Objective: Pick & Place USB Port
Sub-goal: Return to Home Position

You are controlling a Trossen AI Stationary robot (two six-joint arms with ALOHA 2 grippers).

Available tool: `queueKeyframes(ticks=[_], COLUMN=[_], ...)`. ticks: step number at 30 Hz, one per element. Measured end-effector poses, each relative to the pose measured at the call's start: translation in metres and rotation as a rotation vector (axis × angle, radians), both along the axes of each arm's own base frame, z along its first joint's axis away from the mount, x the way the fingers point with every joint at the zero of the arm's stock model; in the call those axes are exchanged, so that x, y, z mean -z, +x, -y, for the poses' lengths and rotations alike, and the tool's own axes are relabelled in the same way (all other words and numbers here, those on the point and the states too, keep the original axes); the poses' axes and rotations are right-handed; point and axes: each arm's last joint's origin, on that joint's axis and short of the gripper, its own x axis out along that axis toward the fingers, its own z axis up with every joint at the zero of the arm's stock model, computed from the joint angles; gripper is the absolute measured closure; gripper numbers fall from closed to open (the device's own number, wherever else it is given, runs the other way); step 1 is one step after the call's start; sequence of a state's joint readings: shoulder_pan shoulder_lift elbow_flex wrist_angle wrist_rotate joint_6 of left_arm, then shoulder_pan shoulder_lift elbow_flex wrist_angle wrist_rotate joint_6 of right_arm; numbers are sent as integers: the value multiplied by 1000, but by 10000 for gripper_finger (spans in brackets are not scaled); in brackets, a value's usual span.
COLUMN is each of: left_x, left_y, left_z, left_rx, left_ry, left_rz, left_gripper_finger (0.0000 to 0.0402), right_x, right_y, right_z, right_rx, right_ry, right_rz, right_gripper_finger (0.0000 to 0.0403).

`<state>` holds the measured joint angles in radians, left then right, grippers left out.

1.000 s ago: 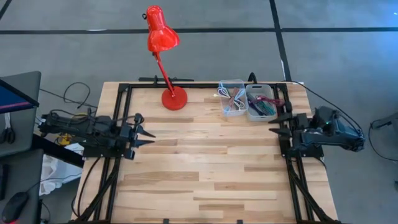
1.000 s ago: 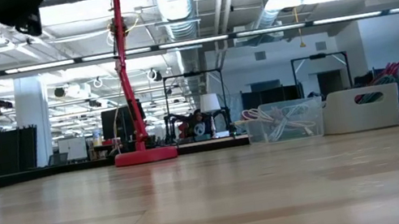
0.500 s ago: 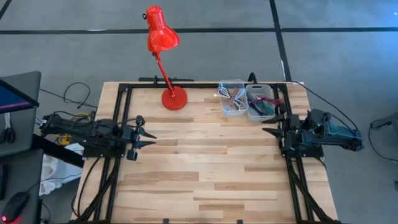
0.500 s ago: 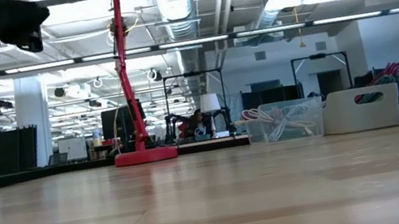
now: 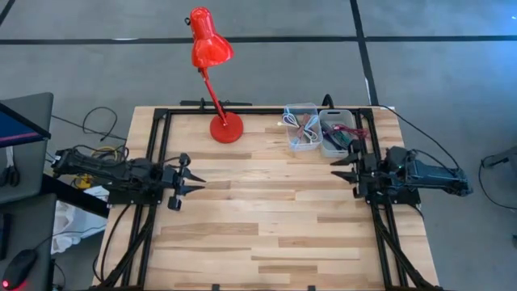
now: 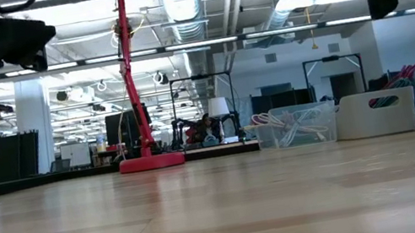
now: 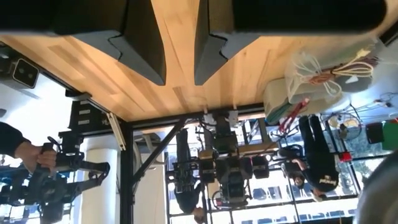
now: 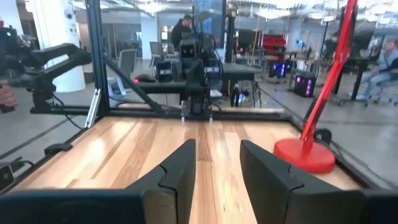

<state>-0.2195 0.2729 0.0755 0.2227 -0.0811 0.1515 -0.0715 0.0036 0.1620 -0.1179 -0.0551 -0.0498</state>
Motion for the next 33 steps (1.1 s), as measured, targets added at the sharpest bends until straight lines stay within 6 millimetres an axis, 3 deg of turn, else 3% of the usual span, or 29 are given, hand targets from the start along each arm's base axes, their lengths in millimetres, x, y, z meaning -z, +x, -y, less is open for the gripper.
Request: queueKeyframes(ticks=[9,19,33], left_x=[19,18,18], left_y=[0,-1,-1], left_z=[0,5,5], left_rx=[12,169,183], left_ry=[-14,36,37], left_rz=[-11,8,2], left_gripper_finger=[318,318,318], right_x=[3,9,22], right_y=[0,0,2], right_z=[-1,-1,-1], right_rx=[-30,-51,-52], right_ry=[17,11,1], right_rz=[-29,-90,-161], right_gripper_finger=[285,284,284])
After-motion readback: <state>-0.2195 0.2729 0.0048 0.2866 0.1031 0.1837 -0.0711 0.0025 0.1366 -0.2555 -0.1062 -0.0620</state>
